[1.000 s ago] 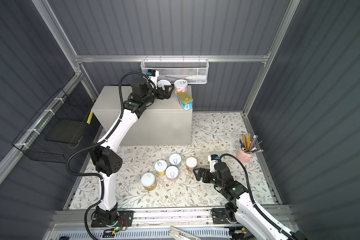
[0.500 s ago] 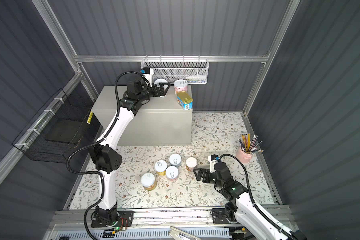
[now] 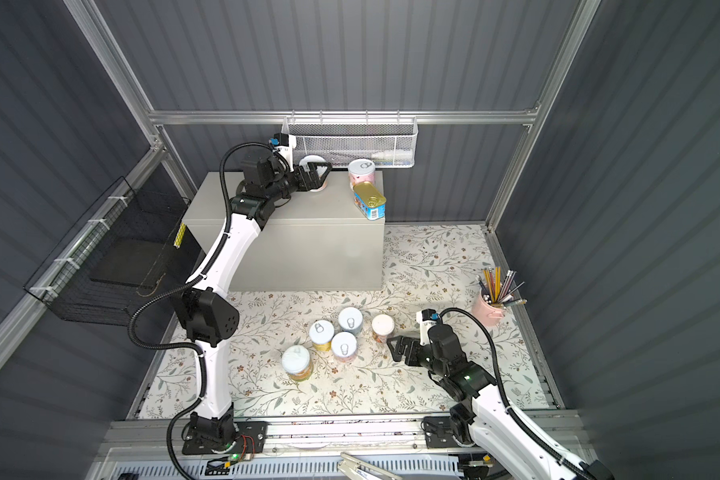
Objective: Place and organize the canned foods onto the counter
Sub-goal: 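Lower the orange-print can onto the cabinet top with the left gripper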
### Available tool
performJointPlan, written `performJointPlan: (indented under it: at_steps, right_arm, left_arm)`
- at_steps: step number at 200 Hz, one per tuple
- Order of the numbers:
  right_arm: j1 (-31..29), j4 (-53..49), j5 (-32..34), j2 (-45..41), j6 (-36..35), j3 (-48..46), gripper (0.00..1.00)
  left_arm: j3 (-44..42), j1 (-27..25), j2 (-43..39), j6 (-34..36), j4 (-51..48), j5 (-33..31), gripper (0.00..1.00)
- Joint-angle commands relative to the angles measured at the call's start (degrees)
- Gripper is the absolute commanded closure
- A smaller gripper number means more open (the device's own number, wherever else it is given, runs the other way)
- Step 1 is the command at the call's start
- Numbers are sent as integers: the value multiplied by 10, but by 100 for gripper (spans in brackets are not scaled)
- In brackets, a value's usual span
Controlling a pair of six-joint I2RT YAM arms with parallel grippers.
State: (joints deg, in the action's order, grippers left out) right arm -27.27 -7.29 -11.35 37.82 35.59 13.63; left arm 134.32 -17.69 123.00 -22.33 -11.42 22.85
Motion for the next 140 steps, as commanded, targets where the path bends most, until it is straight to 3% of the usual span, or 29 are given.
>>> performJointPlan:
  at_steps: [1, 82, 140]
  right_arm:
    - [-3, -3, -1, -4, -2, 7, 1]
    - [-3, -11, -7, -3, -6, 16, 1]
    - [-3, -6, -9, 10, -4, 27, 1]
  left_arm:
    - [-11, -3, -25, 14, -56, -17, 0]
    - [-16, -3, -28, 135, -145, -71, 0]
    - [-67, -7, -51, 235, -158, -122, 0]
